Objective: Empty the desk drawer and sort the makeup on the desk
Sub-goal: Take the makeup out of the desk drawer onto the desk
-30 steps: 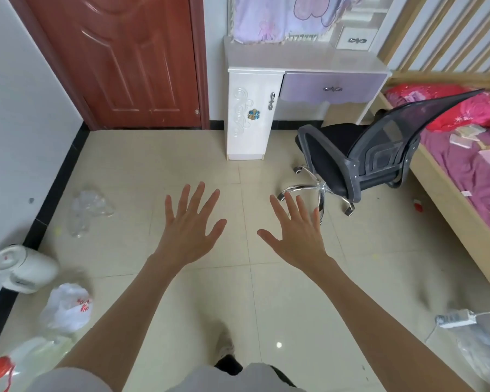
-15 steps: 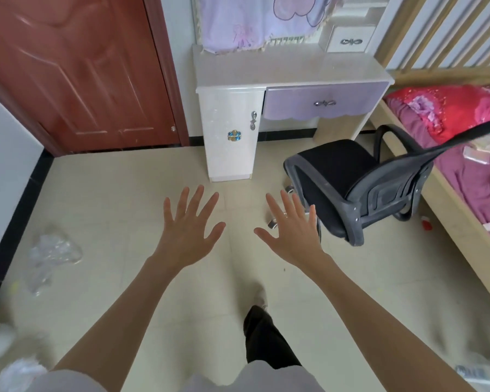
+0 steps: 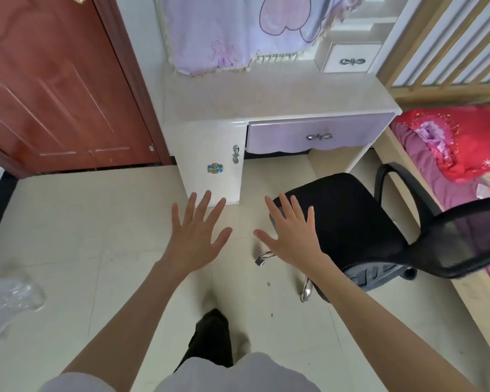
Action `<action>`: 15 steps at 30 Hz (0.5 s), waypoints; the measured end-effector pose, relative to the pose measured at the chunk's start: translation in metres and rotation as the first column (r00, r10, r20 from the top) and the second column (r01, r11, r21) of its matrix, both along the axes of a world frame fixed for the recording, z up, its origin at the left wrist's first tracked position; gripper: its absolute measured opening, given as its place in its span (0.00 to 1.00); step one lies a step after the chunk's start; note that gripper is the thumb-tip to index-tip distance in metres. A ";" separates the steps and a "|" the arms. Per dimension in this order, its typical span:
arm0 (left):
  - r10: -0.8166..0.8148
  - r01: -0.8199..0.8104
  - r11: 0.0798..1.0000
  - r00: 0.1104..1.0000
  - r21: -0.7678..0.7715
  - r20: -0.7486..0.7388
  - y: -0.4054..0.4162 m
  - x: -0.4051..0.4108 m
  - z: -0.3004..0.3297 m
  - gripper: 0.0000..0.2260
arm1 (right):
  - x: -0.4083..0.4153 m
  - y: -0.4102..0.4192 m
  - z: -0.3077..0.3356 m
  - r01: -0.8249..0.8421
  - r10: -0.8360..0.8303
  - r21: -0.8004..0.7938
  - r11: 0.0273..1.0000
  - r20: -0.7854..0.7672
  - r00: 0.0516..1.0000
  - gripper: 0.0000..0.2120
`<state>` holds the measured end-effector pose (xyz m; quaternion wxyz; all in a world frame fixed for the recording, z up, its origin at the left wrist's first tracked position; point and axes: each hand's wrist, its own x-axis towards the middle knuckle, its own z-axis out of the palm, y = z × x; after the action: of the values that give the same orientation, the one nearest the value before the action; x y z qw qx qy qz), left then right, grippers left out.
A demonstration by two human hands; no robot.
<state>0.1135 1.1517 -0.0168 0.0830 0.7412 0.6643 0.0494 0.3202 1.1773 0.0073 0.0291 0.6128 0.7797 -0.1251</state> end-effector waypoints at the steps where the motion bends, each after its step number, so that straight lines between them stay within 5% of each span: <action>1: -0.004 0.004 1.000 1.000 -0.001 0.006 0.018 0.000 -0.002 0.36 | -0.001 0.017 -0.003 0.004 -0.004 -0.005 1.000 0.000 1.000 0.35; 15: -0.157 0.157 0.986 0.988 -0.055 0.015 0.327 -0.033 -0.008 0.36 | -0.033 0.288 -0.025 0.183 -0.183 -0.038 0.982 -0.015 0.983 0.35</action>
<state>0.0808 1.4786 -0.0250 0.1111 0.7884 0.6044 0.0280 0.2876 1.4657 -0.0175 0.0215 0.6801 0.7179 -0.1471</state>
